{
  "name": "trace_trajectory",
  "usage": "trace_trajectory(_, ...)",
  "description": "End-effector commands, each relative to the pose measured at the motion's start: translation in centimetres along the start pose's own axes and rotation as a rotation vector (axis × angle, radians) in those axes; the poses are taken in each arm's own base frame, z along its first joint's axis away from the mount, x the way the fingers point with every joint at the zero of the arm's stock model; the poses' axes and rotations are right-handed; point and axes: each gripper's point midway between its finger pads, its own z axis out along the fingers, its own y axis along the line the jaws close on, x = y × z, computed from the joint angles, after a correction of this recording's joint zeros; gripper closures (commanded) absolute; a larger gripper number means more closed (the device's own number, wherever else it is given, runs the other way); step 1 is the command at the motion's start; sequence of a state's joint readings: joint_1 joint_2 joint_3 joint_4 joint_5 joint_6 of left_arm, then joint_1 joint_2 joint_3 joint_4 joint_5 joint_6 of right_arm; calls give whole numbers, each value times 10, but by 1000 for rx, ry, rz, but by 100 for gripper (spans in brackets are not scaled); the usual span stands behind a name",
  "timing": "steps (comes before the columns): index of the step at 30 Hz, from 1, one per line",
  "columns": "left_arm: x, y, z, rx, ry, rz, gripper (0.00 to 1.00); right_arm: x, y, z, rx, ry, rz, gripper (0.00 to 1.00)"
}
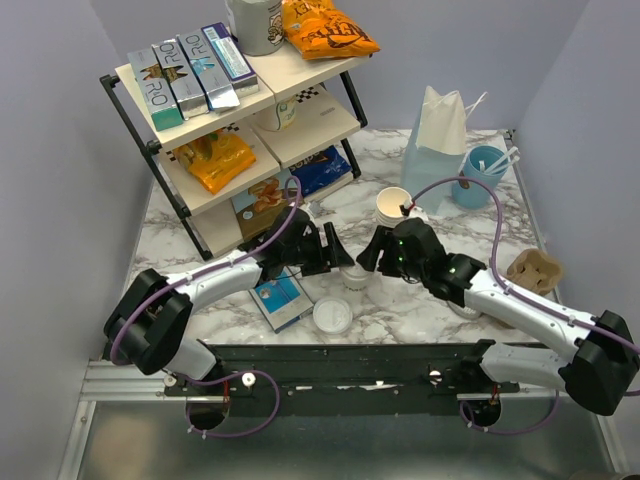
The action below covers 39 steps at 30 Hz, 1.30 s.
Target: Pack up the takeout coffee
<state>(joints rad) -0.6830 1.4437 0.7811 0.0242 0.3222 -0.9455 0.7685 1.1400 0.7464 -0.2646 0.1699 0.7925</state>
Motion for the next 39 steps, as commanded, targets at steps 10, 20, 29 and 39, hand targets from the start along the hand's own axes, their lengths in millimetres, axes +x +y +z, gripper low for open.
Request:
trace_trajectory(10,-23,-15,-18,-10,-61,41,1,-16,-7,-3,71,-43,1,25)
trace_trajectory(20,-21,-13,-9,10,-41,19,14,-13,-8,1,10,-81,50,35)
trace_trajectory(29,-7,2,7,4,22,-4,27,11,-27,13,32,-24,89,41)
trace_trajectory(39,15,32,19,-43,85,-62,51,42,-50,27,59,42,158,53)
